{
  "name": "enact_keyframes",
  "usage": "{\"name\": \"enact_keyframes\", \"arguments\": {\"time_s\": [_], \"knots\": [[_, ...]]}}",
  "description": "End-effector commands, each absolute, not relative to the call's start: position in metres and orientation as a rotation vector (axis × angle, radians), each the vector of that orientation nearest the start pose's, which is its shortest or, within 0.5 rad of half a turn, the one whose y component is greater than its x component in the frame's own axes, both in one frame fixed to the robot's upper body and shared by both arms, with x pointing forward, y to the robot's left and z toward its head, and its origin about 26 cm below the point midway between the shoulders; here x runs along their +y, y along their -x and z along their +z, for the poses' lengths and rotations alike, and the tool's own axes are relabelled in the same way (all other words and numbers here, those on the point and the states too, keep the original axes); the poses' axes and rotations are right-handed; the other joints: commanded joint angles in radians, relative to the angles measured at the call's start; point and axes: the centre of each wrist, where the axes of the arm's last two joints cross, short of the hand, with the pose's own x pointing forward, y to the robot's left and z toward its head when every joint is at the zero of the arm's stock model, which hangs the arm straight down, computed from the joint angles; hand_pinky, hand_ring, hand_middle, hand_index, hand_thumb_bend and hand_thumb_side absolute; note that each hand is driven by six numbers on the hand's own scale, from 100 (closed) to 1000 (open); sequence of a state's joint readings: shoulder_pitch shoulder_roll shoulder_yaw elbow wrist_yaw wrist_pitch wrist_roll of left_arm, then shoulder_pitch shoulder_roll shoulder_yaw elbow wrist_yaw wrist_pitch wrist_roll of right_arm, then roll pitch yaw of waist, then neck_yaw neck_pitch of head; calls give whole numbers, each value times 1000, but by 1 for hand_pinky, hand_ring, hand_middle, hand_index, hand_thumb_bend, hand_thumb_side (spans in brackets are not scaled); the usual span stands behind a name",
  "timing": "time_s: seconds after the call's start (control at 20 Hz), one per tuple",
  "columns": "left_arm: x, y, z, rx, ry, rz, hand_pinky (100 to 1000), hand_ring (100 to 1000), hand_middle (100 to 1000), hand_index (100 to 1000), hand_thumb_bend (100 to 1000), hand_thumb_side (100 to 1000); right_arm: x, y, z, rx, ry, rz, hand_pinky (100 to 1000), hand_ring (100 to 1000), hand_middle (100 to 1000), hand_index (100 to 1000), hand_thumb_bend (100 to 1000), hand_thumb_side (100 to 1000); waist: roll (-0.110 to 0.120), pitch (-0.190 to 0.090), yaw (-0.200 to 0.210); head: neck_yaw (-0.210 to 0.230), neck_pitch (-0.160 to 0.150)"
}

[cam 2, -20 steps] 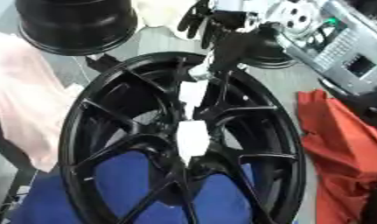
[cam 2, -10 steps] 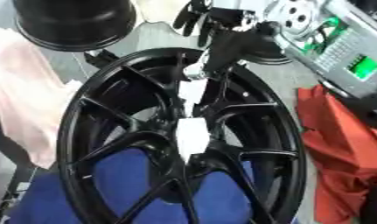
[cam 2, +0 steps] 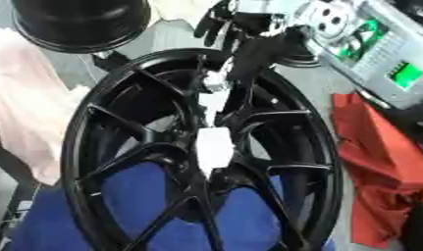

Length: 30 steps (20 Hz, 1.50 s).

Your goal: Pull the pin out of the wheel hub.

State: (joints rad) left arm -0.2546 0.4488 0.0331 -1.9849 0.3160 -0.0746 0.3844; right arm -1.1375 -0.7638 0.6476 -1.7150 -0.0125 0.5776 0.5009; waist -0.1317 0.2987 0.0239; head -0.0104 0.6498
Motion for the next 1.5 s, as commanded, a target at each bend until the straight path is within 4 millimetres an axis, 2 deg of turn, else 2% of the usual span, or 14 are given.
{"name": "enact_keyframes", "arguments": {"time_s": [0.05, 1.1, 1.5], "knots": [[290, -294, 206, -2316, -140, 134, 837, 741, 659, 762, 158, 769, -161, -343, 351, -1502, 416, 1509, 706, 724, 771, 858, 510, 295, 8, -10, -2, 0, 3], [288, -295, 208, -2319, -135, 122, 838, 737, 658, 761, 160, 779, -160, -348, 343, -1454, 431, 1496, 714, 742, 771, 847, 515, 313, -4, 25, 7, 13, -16], [288, -294, 207, -2315, -135, 120, 839, 735, 658, 761, 161, 781, -161, -351, 342, -1438, 446, 1481, 716, 741, 763, 838, 511, 315, -6, 30, 6, 13, -18]]}}
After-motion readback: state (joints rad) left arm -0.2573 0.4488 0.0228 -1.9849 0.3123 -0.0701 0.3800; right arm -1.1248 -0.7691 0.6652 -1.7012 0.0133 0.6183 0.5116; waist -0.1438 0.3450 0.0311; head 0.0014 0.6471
